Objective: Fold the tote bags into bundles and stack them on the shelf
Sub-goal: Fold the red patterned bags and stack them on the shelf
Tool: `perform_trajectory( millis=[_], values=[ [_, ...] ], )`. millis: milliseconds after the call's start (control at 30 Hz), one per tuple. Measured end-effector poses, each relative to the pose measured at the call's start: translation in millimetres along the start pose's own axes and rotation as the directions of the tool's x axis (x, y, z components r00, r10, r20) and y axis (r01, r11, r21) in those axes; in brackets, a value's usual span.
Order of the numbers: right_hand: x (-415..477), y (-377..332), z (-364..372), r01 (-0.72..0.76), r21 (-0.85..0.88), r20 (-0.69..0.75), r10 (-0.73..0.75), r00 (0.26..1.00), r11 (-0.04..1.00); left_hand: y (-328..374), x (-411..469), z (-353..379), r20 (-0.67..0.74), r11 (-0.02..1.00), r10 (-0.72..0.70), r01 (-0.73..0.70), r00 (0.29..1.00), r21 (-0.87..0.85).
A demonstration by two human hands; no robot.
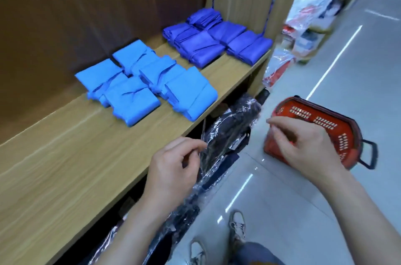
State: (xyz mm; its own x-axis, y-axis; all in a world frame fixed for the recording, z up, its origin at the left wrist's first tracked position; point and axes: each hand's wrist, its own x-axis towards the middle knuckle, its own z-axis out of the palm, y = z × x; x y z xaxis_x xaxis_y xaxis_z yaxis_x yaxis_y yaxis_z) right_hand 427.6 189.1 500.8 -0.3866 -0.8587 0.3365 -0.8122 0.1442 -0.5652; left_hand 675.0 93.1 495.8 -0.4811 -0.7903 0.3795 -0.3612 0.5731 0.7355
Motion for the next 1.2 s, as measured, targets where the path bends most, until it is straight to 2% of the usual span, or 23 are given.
perform_trajectory(
  millis=[100,200,300,400,567,800,1033,1200],
  values=[
    [-35,41,-18,-0.247,-0.020,0.077,0.247,0.966,0.969,9,2,42,0.162,0.999,0.011,-0.006,0.987,-0.033],
    [-67,89,-38,-0.446,0.026,0.030,0.445,0.895,0.895,26,9,94,0.313,0.996,0.005,0.024,0.950,-0.091],
    [-92,142,-60,-0.579,0.052,-0.027,0.581,0.813,0.813,46,19,156,0.435,0.989,-0.035,0.095,0.900,-0.117],
    [-105,202,-87,-0.664,0.029,-0.074,0.664,0.744,0.747,63,30,223,0.489,0.990,-0.087,0.129,0.868,-0.053],
    [-122,299,-128,-0.763,0.003,-0.100,0.759,0.643,0.646,72,58,326,0.571,0.992,-0.088,0.021,0.816,0.124],
    [-118,397,-151,-0.809,-0.002,-0.095,0.806,0.585,0.587,76,110,426,0.644,0.975,-0.176,0.044,0.744,0.216],
    [-57,493,-112,-0.813,-0.033,-0.013,0.813,0.582,0.581,47,178,552,0.729,0.963,-0.264,0.126,0.631,0.240],
    [-1,584,-47,-0.847,-0.043,0.042,0.848,0.528,0.530,-4,228,681,0.790,0.951,-0.310,0.184,0.529,0.250]
  ],
)
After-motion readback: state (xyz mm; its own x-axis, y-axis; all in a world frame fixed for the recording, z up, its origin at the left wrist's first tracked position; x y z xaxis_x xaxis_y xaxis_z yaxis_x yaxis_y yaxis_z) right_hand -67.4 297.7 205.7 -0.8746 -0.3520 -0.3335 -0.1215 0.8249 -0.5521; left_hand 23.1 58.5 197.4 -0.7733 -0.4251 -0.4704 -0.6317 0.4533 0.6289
